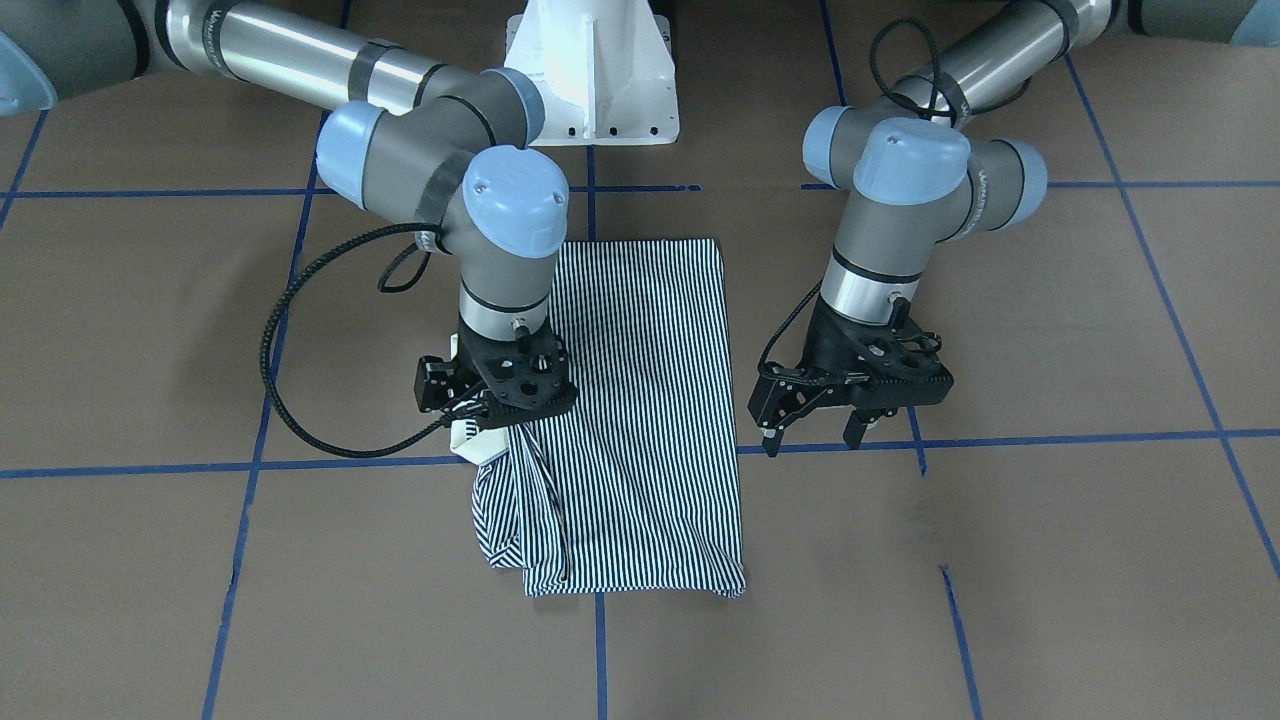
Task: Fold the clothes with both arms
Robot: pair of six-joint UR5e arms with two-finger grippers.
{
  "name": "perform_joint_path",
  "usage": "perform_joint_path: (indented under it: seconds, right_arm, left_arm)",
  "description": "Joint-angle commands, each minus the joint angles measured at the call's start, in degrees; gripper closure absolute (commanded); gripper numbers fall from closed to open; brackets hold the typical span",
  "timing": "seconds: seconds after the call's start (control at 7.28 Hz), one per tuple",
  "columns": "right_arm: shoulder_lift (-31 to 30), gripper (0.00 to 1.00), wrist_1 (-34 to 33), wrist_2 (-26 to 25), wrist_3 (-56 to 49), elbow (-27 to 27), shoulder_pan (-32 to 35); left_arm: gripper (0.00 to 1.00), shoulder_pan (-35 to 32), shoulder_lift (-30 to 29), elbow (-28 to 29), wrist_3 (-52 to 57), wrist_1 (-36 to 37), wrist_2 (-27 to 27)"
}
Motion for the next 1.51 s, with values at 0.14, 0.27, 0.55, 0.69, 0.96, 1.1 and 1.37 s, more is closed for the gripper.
perform_joint_path:
  seconds: [0.14,0.27,0.55,0.69,0.96,1.1,1.37]
  right_arm:
    - [4.1,0.00,4.4,0.1,1.0,-9.7,-1.7]
    - [3.3,0.00,2.6,-0.1,0.6,-9.7,-2.4]
    - [2.7,0.00,1.5,-0.3,0.4,-10.0,-2.4]
    - [2.6,0.00,0.2,-0.3,-0.9,-10.0,-2.4]
    - [2.2,0.00,-0.4,-0.4,-1.9,-10.0,-1.7]
    - [1.7,0.00,-0.6,-0.5,-2.9,-10.0,-1.0]
    - [-1.1,0.00,-2.8,-0.6,-9.8,-9.6,4.2]
  left_arm:
    - [0.00,0.0,0.1,0.1,0.1,-0.1,0.0]
    - [0.00,-0.1,0.1,0.1,0.1,-0.1,0.0]
    - [0.00,-0.1,0.1,0.1,0.1,-0.1,0.0]
    - [0.00,-0.1,0.2,0.1,0.1,-0.1,0.0]
    - [0.00,0.0,0.1,0.1,0.1,-0.1,0.0]
    - [0.00,0.0,0.0,0.1,0.0,-0.1,0.0]
    - [0.00,0.0,-0.2,-0.2,-0.1,0.0,0.0]
